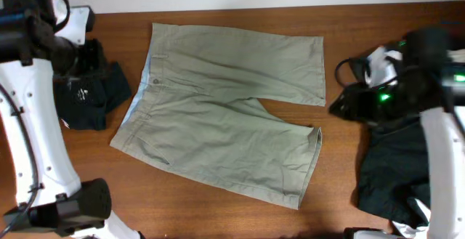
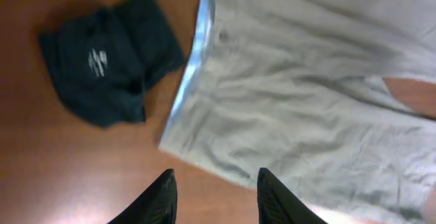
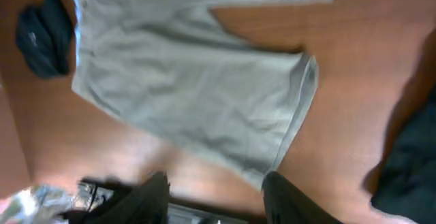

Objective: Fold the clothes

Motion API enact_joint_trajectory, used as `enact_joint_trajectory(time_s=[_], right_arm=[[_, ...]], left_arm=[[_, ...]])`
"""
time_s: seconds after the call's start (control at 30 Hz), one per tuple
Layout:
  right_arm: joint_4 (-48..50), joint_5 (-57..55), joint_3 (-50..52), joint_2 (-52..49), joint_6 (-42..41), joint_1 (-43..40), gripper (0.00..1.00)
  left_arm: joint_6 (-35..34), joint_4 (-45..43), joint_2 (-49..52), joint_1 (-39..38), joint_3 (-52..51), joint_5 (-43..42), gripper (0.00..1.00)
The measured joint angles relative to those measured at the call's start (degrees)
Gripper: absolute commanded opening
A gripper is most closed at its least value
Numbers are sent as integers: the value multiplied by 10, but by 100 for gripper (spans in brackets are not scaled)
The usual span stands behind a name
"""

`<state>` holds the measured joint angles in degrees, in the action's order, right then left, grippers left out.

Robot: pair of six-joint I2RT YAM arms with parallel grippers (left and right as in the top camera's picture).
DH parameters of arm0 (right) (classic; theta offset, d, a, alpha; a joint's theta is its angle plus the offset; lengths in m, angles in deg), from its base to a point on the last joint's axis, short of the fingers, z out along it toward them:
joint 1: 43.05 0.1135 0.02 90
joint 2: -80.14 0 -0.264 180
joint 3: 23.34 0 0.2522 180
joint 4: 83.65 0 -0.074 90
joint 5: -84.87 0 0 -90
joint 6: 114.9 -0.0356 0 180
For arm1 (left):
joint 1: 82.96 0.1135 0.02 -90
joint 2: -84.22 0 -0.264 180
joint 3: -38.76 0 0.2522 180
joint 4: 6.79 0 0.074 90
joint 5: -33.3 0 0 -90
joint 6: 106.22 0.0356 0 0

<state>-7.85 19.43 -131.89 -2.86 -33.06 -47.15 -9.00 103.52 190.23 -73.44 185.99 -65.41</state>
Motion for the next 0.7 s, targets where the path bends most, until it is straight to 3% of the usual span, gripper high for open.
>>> enact_joint_trajectory(time_s=[0.1, 0.13, 0.33, 0.5, 0.6, 0.7], right_arm=[[81, -15, 183, 0, -38, 45, 54], [108, -9, 287, -6, -48, 63, 54], [257, 40, 565, -2, -135, 119, 55], [421, 54, 632, -2, -285, 192, 53], [428, 42, 632, -2, -340, 195, 47], [425, 34, 631, -1, -356, 195, 65]], left_arm=[[-19, -3, -19, 19, -139, 1, 38], [-26, -13, -16, 31, -203, 0, 39], [-54, -158, -14, 81, -502, 1, 44], [-73, -201, -13, 120, -577, -16, 44], [-74, -202, -13, 122, -577, -24, 44], [-74, -203, -13, 122, -577, -26, 44]])
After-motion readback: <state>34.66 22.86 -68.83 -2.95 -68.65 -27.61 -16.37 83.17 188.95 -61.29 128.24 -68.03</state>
